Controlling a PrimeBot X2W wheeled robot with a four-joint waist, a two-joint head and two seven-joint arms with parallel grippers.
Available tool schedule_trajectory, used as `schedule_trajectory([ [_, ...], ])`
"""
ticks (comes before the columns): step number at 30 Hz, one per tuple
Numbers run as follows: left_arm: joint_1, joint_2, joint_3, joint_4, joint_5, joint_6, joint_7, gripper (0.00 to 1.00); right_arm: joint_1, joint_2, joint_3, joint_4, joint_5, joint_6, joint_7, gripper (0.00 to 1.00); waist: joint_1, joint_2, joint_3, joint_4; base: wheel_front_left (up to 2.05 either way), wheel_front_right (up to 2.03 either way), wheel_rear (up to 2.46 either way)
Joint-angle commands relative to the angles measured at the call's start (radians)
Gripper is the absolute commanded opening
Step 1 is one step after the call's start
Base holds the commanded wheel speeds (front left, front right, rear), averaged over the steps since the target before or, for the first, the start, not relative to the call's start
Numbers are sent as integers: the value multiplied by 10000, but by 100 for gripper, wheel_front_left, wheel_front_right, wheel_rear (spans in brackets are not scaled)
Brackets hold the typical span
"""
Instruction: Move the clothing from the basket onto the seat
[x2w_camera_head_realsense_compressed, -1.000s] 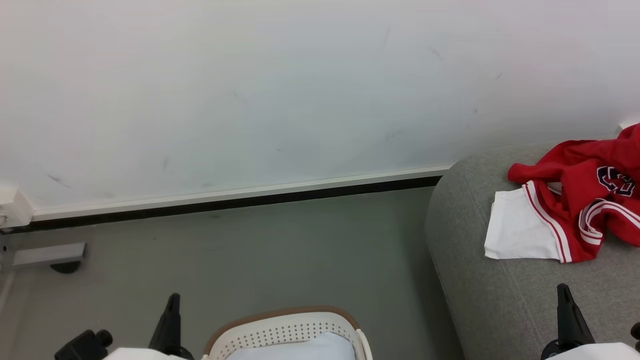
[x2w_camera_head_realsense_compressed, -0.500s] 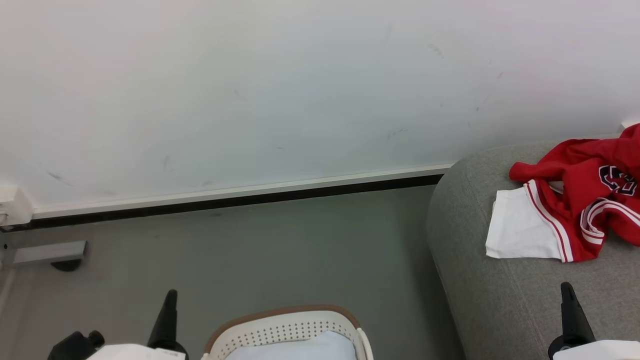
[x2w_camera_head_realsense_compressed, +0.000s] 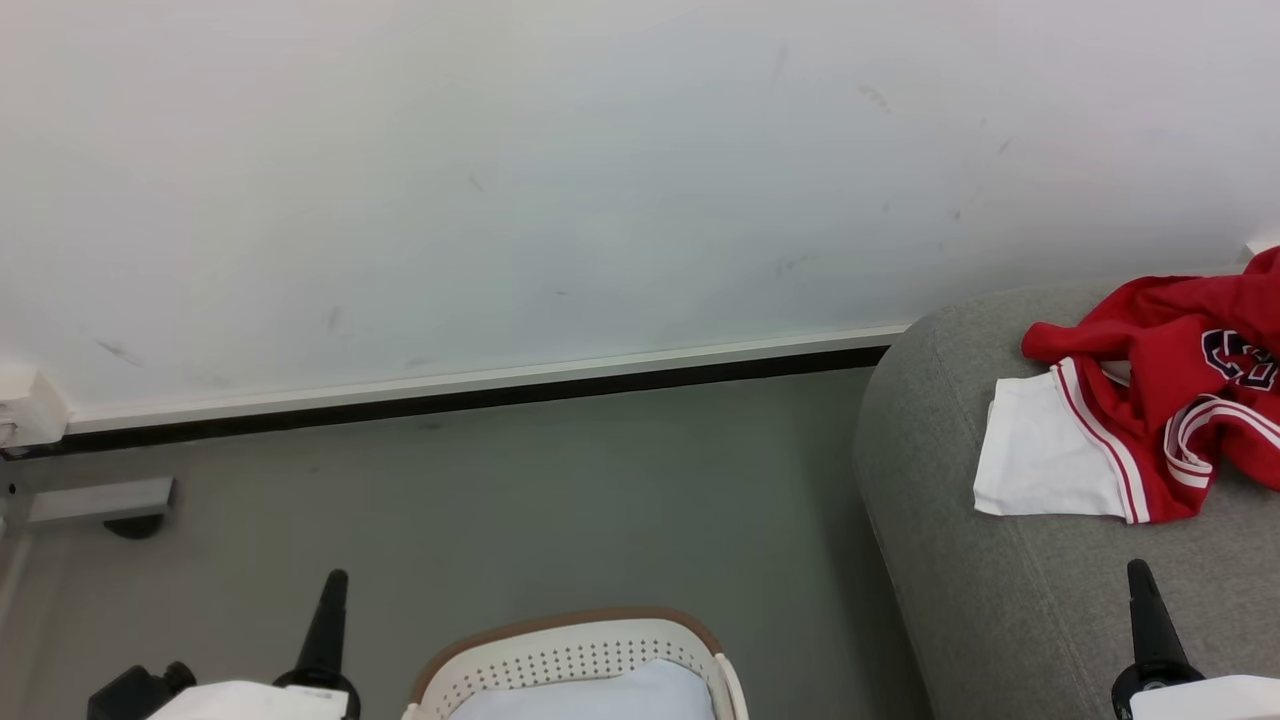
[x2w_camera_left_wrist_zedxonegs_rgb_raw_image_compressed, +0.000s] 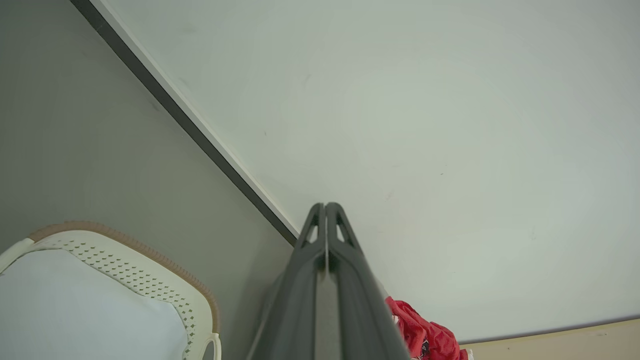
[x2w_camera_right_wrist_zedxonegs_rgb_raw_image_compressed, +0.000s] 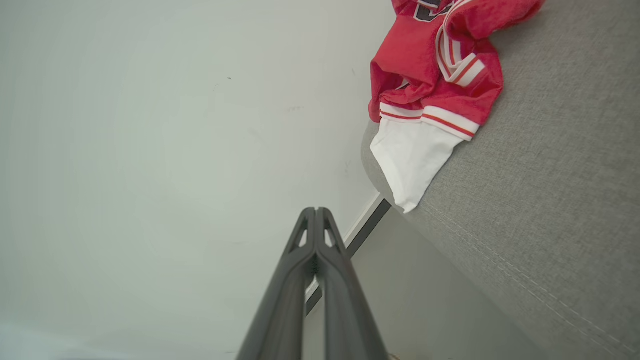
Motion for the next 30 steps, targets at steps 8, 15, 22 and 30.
schedule_trajectory([
  [8,-263,-36,222,-36,-959,-135,261,0,-269,-111,-70,-188,995,-15,250,0,-1,0,27,15,0,0,0],
  [15,-300,-80,339,-16,-1567,-215,427,0,-267,-115,-104,-243,1696,-16,416,0,-1,0,51,27,0,0,0],
  [22,-350,-120,461,3,-2143,-286,588,0,-276,-118,-136,-294,2361,-16,586,0,-1,0,75,39,0,0,0],
  [30,-397,-169,583,25,-2765,-355,767,0,-282,-118,-171,-340,3091,-18,757,0,-1,0,102,53,0,0,0],
])
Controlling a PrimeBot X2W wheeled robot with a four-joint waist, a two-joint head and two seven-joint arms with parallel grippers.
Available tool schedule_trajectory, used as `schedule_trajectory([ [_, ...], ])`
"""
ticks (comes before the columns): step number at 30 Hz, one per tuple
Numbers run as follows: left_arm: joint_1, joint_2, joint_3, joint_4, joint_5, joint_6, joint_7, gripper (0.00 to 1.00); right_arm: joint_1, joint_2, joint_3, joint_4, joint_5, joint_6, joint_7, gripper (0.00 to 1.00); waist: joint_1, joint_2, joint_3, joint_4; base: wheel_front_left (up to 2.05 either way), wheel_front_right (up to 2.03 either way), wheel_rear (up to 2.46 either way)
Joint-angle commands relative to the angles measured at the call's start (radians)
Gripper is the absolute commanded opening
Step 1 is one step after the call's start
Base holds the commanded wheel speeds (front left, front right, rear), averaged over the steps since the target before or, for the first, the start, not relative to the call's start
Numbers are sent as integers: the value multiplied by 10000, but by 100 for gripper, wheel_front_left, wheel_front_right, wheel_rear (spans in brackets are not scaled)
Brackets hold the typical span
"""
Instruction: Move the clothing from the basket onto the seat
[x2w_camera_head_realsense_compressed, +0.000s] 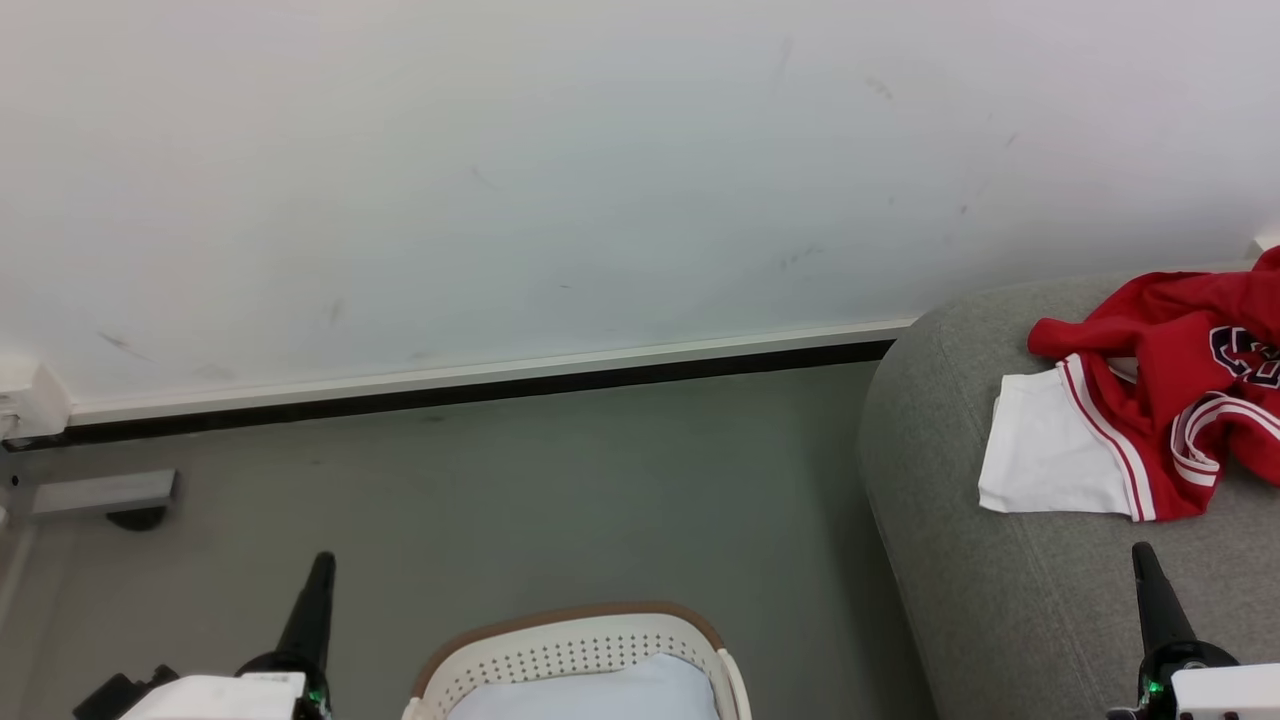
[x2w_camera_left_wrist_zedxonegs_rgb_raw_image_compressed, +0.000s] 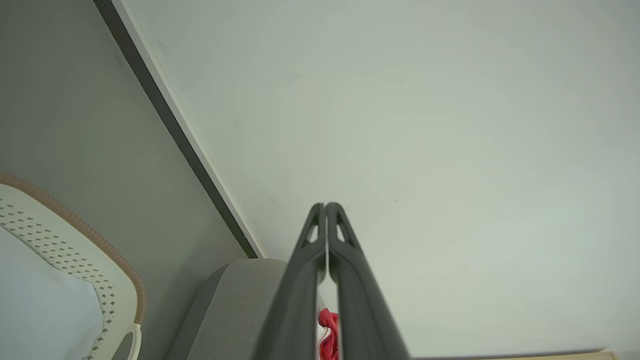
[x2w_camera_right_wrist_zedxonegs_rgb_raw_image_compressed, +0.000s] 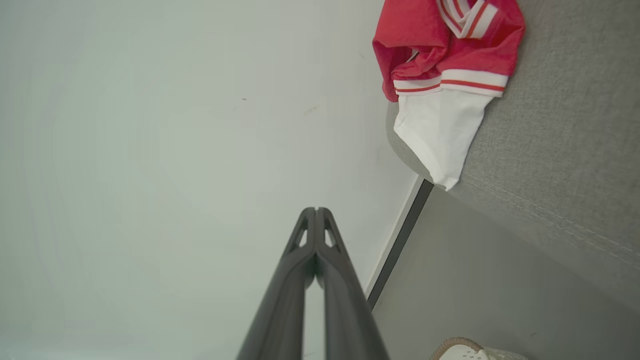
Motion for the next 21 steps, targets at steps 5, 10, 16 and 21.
schedule_trajectory([
  [5,-182,-30,134,-21,-568,-106,170,0,-132,-96,-55,-103,620,-17,152,0,0,0,18,10,0,0,0],
  [10,-199,-53,209,-6,-960,-150,257,0,-143,-96,-75,-141,1026,-18,253,0,0,0,35,18,0,0,0],
  [16,-234,-77,296,8,-1342,-185,367,0,-156,-98,-100,-182,1518,-19,358,0,0,0,55,29,0,0,0],
  [21,-264,-100,356,23,-1643,-237,454,0,-166,-97,-118,-216,1859,-20,444,0,0,0,72,38,0,0,0],
])
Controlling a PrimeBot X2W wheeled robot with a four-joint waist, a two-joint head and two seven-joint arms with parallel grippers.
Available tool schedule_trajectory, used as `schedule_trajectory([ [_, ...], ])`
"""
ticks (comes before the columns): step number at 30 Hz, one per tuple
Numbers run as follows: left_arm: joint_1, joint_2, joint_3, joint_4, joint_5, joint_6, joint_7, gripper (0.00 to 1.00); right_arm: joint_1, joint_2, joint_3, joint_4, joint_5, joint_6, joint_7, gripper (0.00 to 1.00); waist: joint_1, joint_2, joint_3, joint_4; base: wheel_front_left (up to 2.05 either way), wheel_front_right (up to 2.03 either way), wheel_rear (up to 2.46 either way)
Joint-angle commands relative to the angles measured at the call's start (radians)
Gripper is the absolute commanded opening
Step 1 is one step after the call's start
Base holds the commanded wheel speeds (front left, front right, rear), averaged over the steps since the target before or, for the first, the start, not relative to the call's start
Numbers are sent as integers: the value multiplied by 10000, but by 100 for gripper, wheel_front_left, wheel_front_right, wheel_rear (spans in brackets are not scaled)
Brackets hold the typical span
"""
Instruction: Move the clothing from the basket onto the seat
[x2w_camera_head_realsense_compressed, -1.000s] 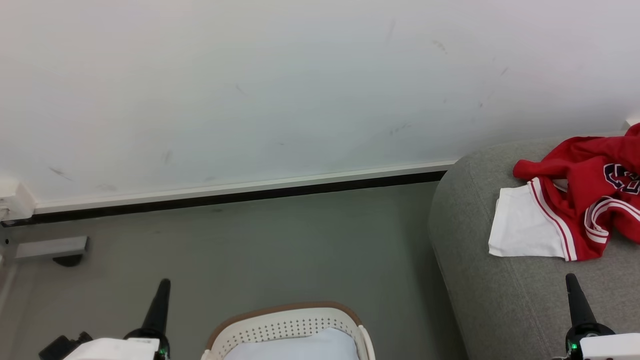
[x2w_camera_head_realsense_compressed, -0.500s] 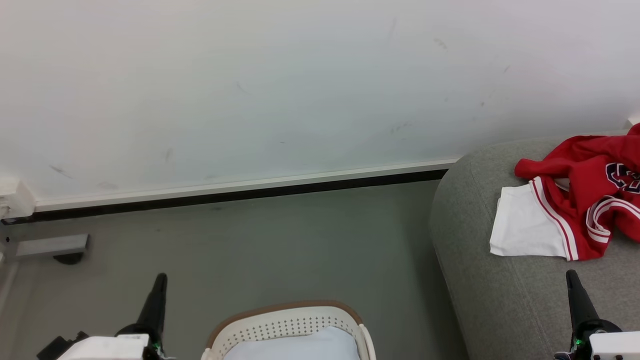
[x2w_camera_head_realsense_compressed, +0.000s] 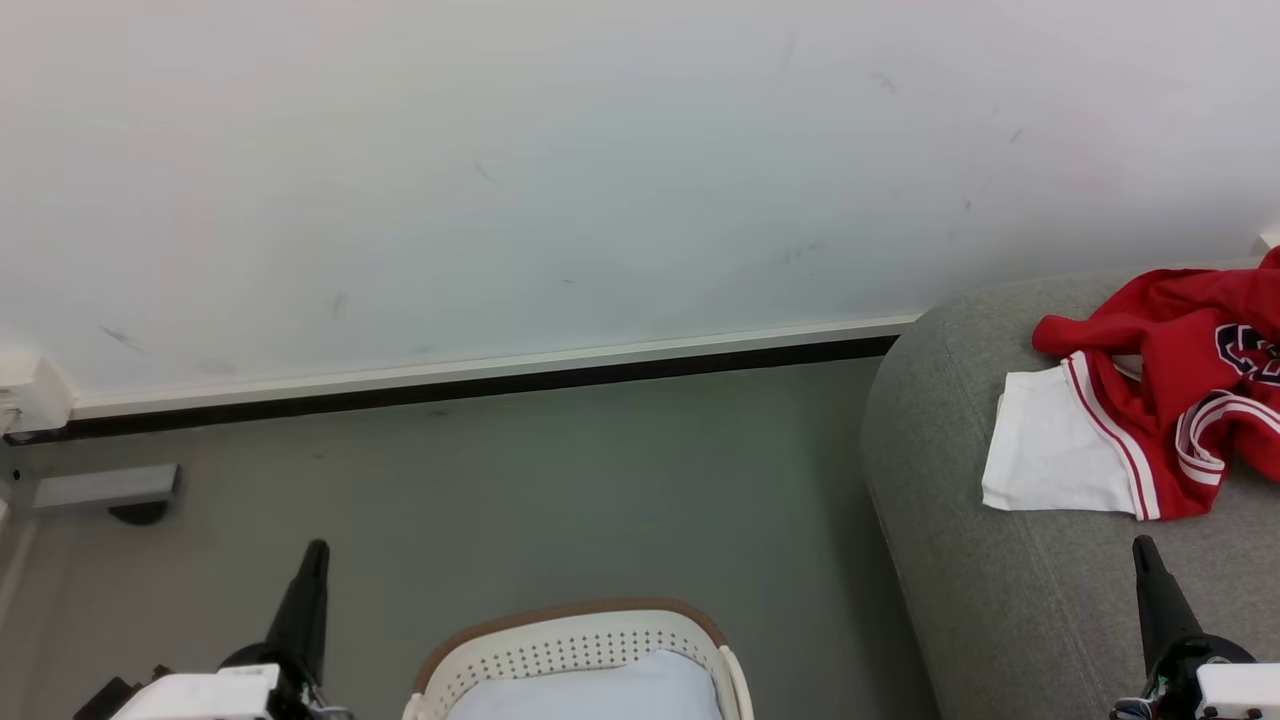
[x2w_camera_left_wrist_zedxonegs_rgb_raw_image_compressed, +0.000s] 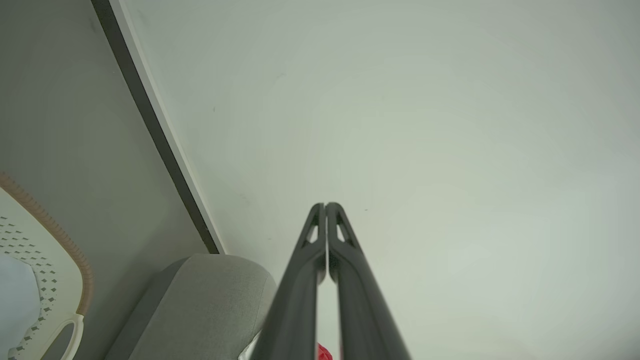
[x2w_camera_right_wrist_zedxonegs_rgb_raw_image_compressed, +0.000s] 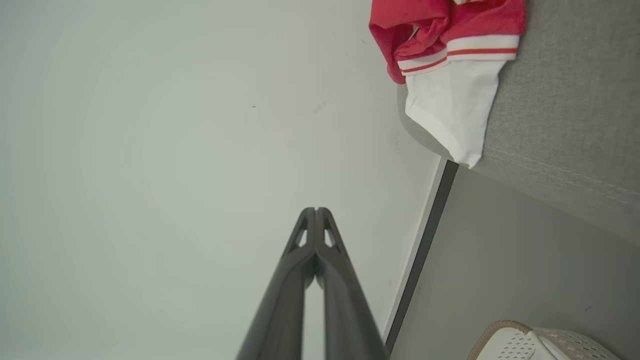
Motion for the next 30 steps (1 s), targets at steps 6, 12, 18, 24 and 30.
schedule_trajectory([
  [6,-148,-13,134,10,-557,-106,144,0,-140,-82,-71,-119,581,-21,135,0,0,0,22,12,0,0,0],
  [12,-141,-11,126,9,-530,-88,144,0,-138,-81,-67,-113,537,-21,131,0,0,0,23,12,0,0,0],
  [18,-140,-11,125,8,-531,-88,143,0,-138,-81,-66,-112,537,-21,131,0,0,0,23,12,0,0,0],
  [24,-140,-11,124,7,-532,-88,142,0,-137,-79,-66,-112,537,-21,131,0,0,0,23,12,0,0,0],
  [30,-140,-11,124,7,-532,-88,142,0,-137,-79,-66,-112,537,-21,130,0,0,0,23,12,0,0,0],
])
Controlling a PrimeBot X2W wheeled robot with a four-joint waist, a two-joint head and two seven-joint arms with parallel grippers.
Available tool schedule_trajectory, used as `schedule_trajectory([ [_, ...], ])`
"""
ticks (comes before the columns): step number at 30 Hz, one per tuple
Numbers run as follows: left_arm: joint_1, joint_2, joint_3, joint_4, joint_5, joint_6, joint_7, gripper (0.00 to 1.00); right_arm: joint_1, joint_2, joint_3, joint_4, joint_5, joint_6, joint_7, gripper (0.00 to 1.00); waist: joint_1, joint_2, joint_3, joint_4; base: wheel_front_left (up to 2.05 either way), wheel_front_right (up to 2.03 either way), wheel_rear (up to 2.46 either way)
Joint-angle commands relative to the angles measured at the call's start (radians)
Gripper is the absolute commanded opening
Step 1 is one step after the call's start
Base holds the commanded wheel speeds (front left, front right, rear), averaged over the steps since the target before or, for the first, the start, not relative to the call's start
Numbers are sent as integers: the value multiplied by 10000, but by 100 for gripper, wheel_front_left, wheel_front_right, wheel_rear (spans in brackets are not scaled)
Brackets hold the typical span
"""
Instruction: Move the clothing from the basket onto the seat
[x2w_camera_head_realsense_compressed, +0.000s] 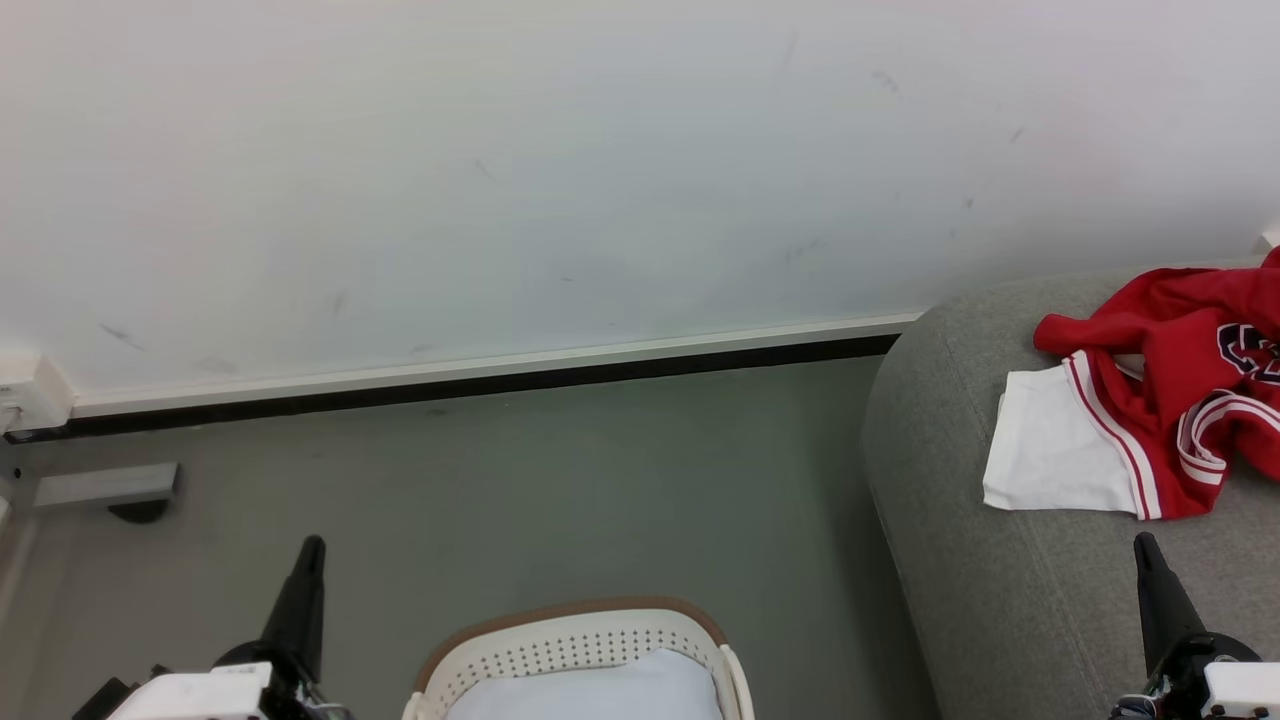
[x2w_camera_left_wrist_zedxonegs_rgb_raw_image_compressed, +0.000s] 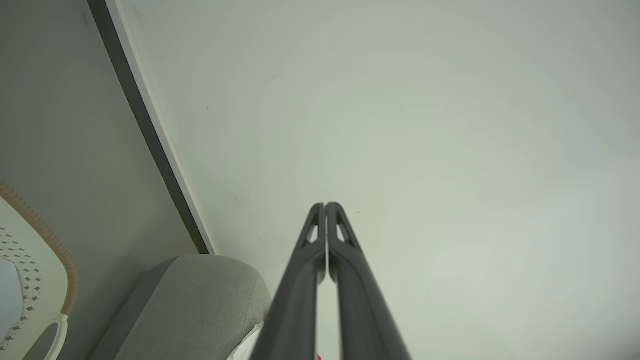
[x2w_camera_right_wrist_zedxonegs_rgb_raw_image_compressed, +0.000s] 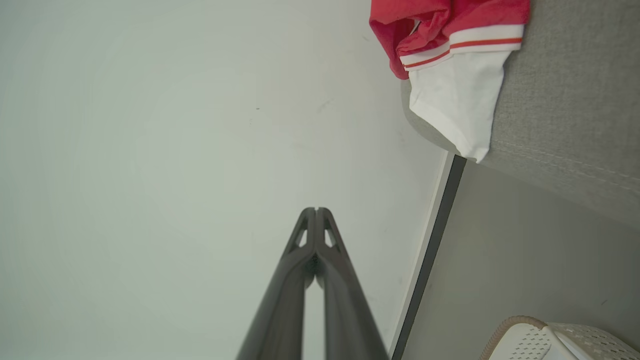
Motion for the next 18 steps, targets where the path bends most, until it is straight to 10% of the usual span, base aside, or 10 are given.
schedule_trajectory([
  [1,-92,14,26,-3,-137,-11,40,0,-125,-70,-39,-56,16,-21,31,0,0,-1,0,0,0,0,0],
  [18,-91,16,24,-4,-138,-11,39,0,-124,-70,-38,-57,17,-21,30,0,0,-1,0,0,0,0,0],
])
